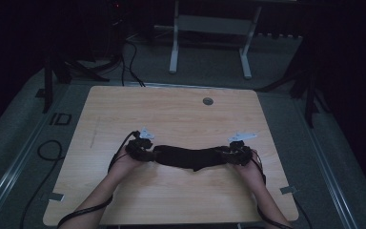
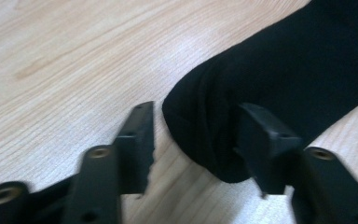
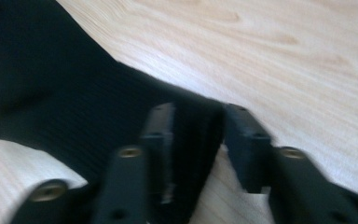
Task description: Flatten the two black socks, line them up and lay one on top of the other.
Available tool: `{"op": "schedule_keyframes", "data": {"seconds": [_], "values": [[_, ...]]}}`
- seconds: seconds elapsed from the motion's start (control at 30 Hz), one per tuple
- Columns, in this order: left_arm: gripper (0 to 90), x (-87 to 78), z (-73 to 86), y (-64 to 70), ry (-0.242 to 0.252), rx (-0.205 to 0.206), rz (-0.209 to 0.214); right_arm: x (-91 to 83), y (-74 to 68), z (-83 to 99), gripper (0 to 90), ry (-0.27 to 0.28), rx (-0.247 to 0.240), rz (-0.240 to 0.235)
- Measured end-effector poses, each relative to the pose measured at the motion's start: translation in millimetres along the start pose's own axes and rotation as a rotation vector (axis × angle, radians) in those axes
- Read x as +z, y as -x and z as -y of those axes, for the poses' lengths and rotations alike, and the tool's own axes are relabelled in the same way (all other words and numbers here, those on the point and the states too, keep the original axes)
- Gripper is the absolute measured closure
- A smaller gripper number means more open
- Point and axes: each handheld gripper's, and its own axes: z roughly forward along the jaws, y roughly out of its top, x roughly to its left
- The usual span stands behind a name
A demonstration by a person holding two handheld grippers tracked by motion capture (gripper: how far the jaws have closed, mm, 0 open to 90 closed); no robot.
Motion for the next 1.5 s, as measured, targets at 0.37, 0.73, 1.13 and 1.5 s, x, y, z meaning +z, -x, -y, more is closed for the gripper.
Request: {"op": "schedule_keyframes", "data": {"seconds": [0.37, 0.73, 1.13, 1.5], "values": [[6.7, -13.6, 3.1, 11.3, 0.124, -0.015, 0.047, -12.0, -3.8, -8.7, 19.6, 0.051, -0.012, -0.079], [1.8, -24.5, 26.1, 7.1, 0.134, -0.032, 0.045, -13.6, -4.0, -3.0, 13.1, 0.082, -0.052, -0.037], [1.8, -43.3, 53.0, 3.9, 0.151, -0.043, 0.034, -26.6, 5.0, 13.4, 12.2, 0.081, -0.030, -0.020], [1.9, -53.8, 70.6, -0.2, 0.172, -0.087, 0.032, -38.3, 15.6, 36.1, 11.9, 0.078, 0.006, -0.007]]}}
